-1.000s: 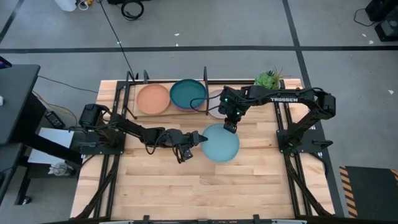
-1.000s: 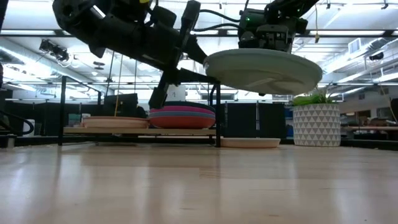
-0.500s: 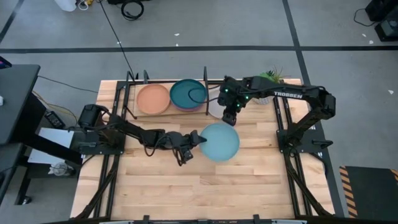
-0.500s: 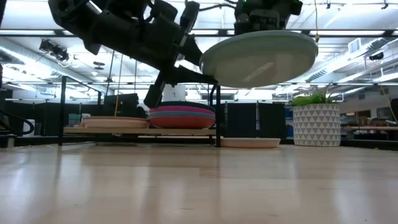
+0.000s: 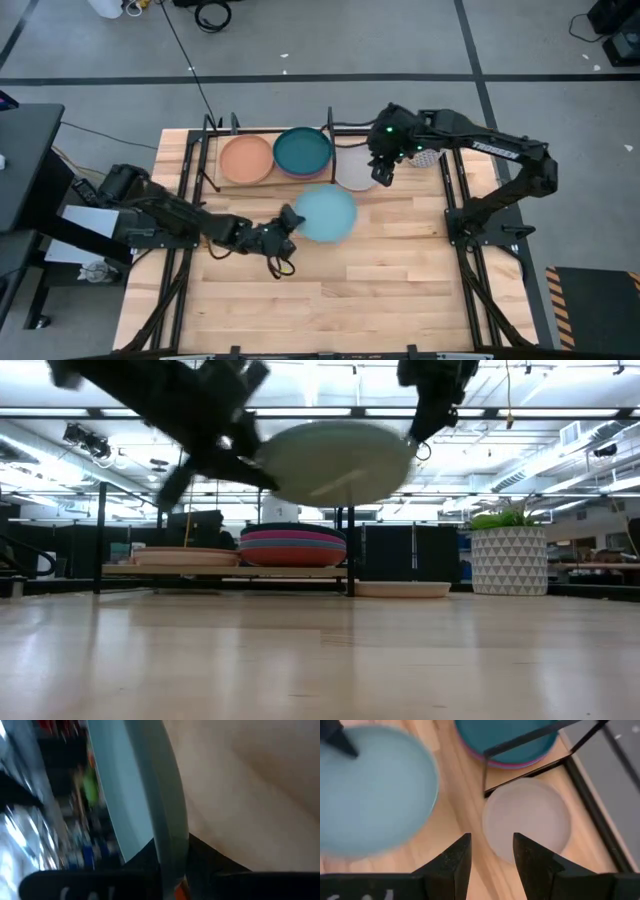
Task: Place and stack plates onto a shelf
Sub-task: Stack the light blue plate on top of the brown plate
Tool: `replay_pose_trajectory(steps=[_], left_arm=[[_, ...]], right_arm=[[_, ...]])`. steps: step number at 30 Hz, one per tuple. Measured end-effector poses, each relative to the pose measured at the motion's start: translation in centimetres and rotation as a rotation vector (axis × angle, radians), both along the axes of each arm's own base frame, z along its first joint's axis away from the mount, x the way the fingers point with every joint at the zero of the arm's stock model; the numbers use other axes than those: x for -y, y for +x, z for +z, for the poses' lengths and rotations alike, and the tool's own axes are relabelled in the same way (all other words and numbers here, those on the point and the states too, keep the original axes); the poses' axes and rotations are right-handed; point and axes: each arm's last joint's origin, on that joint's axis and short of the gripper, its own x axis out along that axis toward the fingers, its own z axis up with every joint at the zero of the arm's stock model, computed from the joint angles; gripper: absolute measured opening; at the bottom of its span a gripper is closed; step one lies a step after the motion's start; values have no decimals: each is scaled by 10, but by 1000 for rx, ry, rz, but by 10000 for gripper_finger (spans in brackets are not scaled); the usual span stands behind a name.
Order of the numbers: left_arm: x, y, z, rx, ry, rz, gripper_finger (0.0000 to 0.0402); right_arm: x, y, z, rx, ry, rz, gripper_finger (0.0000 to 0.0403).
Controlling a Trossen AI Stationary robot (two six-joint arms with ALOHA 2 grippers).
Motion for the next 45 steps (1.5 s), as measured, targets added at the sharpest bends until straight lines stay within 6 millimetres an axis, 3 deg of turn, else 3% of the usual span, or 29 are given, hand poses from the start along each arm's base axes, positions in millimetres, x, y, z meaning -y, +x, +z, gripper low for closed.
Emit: replay_pose_trajectory(steps=[4, 10, 18, 26, 35, 41, 45], left_arm=[[-6, -25, 6, -32, -25, 187, 61], [-31, -55, 7, -18, -104, 494, 61], [-55, -66, 6, 27, -129, 700, 62], [-94, -83, 1, -43, -154, 962, 62], [-125, -88, -4, -138, -358, 1099, 62], [-128, -88, -4, -154, -360, 1101, 68], [-125, -87, -4, -160, -357, 1082, 103]], right_arm=[[-3, -10, 11, 41, -31, -13, 150], [-11, -12, 15, 65, -32, 6, 150], [-15, -10, 15, 64, -59, 16, 150], [-15, -10, 15, 63, -59, 16, 150], [-15, -10, 15, 63, -55, 20, 150], [-16, -10, 15, 63, -52, 19, 150], [-16, -10, 15, 63, -52, 19, 150]])
